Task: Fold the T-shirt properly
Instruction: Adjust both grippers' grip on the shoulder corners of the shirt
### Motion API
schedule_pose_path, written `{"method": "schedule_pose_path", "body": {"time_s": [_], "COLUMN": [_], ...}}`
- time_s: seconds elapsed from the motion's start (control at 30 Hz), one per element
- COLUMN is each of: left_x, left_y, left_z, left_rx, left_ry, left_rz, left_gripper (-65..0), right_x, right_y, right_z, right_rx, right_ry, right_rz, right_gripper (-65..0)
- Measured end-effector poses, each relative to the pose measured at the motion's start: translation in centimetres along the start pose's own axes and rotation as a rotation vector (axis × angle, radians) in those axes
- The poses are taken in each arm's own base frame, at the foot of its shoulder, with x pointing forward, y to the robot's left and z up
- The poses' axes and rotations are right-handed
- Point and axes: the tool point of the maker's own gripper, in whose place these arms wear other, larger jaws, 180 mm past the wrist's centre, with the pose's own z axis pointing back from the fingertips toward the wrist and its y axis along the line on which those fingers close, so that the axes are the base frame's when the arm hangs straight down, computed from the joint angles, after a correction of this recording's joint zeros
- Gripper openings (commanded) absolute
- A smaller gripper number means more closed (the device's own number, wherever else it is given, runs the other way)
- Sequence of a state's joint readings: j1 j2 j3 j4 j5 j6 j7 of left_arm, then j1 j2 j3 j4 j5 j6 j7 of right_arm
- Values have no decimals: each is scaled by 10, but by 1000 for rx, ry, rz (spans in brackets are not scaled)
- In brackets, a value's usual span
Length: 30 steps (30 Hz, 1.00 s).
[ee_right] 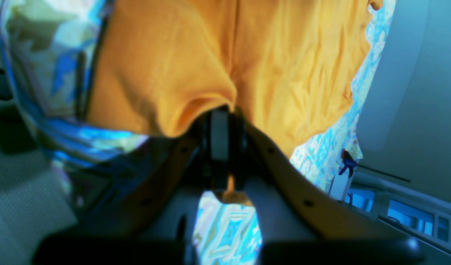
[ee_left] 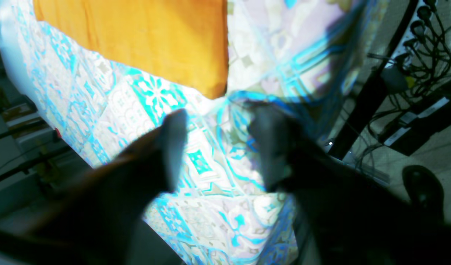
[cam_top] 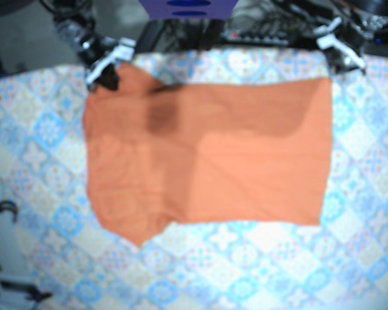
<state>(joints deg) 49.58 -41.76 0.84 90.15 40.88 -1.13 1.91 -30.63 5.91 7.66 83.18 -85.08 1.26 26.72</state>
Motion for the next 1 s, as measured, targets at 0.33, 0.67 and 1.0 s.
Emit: {"method": "schedule_pose_path", "body": {"time_s": [0.33,0.67,1.0], "left_x": [-11,-32,-12], "left_y": [17,25,24], "left_z": [-13,-27,-48], "left_rx": [43,55,55], "left_ry": [22,75,12], "left_rz": [1,10,-17], "left_gripper": [-248,-252,-252], "right_x": [0,1,1], "right_y": [2,3,3], "right_z": [1,2,2], "right_rx": [4,7,6], "right_ry": [0,0,0], "right_rz": [-2,-3,-5], "right_gripper": [-650,-650,-650]}}
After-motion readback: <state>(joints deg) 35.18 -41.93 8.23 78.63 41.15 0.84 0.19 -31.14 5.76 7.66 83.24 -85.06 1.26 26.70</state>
